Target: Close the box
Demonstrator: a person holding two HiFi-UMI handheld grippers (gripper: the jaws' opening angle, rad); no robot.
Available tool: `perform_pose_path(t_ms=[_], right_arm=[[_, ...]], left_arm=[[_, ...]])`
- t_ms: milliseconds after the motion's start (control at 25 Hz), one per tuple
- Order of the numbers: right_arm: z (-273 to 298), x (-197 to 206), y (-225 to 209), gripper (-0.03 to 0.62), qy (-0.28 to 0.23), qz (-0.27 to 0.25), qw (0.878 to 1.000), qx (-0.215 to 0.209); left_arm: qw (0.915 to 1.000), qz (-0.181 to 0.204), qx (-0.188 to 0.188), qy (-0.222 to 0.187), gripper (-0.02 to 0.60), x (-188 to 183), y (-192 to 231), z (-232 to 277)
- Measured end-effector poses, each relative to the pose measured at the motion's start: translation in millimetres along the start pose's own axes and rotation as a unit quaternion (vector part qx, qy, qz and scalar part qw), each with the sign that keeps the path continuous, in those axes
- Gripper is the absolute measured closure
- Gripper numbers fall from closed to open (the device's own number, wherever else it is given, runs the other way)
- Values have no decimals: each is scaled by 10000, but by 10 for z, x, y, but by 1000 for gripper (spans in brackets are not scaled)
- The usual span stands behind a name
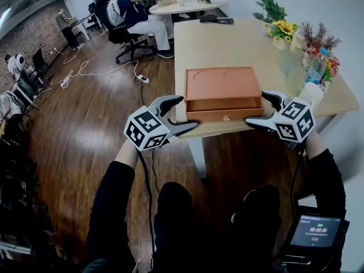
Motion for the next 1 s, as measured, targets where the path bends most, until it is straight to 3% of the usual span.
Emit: perform_pose_path(t_ms=[160, 240, 320, 400, 600, 680, 840, 1000], right_arm=[[49, 85, -91, 128, -23, 8, 10000, -74], [63, 103, -159, 128, -71, 142, 9997, -159], [67, 85, -195, 131, -105, 154, 9997, -174], [63, 61, -200, 217, -116, 114, 9998, -113], [72, 68, -189, 234, -106, 115, 9999, 27], [71, 62, -206, 256, -87, 132, 9998, 130], [63, 71, -271, 358, -57, 233, 9989, 409], [75, 68, -288, 386, -29, 303, 9980, 545]], left_arm=[[9951, -904, -229, -335, 206, 12, 138, 20], [9931, -1122, -174, -294, 202, 3, 167, 63], [9930, -1146, -167, -216, 202, -6, 192, 86], [9930, -1155, -154, -183, 207, -11, 205, 98], [9943, -1036, -205, -126, 249, -32, 178, 127], [9937, -1063, -322, -139, 264, -28, 189, 128], [9920, -1061, -672, -106, 362, -20, 233, 128], [9899, -1114, -876, -80, 395, -20, 243, 136]])
Point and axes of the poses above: the fingertips, and each gripper's own axes: z forward along the fingers, y to its left, x out of its underside, the point moved 9 cm from there along -z, backward along the fingers, and after that the axes turned 5 degrees about -z, right-handed, at the moved point
